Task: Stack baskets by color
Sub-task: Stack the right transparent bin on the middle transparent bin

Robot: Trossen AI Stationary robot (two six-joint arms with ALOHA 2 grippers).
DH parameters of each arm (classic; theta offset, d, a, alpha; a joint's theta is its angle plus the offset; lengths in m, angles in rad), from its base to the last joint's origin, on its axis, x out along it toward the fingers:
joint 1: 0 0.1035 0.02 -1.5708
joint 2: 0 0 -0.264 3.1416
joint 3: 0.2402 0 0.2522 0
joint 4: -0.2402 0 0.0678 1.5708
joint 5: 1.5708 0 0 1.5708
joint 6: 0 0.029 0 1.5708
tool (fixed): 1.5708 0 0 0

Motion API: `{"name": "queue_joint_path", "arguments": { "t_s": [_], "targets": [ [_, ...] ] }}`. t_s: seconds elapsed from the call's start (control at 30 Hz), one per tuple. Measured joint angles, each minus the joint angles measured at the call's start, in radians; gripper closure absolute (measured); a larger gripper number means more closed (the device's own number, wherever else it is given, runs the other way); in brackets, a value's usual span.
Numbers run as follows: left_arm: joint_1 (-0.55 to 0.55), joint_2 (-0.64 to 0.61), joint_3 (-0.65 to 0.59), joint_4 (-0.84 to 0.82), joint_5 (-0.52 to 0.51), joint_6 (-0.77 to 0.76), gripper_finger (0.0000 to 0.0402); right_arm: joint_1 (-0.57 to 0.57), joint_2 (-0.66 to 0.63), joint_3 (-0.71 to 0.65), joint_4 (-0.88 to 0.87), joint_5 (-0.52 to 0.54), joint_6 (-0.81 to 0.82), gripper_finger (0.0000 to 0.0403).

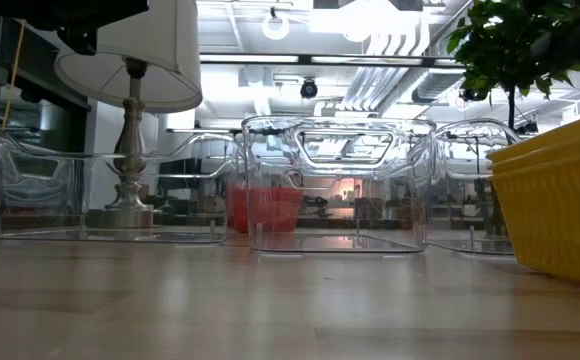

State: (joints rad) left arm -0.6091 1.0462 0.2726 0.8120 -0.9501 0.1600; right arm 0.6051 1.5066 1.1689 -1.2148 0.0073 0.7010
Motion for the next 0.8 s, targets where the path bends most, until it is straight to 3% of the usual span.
{"name": "queue_joint_path", "arguments": {
  "t_s": [0.6, 0.7, 0.8],
  "targets": [
    [0.0, 0.0, 0.0, 0.0, 0.004, 0.0, 0.0401, 0.044, 0.0, -0.25, 0.181, -0.001, 0.069, 0.0208],
    [0.0, 0.0, 0.0, 0.0, 0.004, 0.0, 0.0402, 0.044, 0.0, -0.256, 0.179, -0.009, 0.08, 0.0233],
    [0.0, 0.0, 0.0, 0.0, 0.004, 0.0, 0.0402, 0.044, -0.001, -0.25, 0.17, -0.009, 0.077, 0.0298]
  ]
}}
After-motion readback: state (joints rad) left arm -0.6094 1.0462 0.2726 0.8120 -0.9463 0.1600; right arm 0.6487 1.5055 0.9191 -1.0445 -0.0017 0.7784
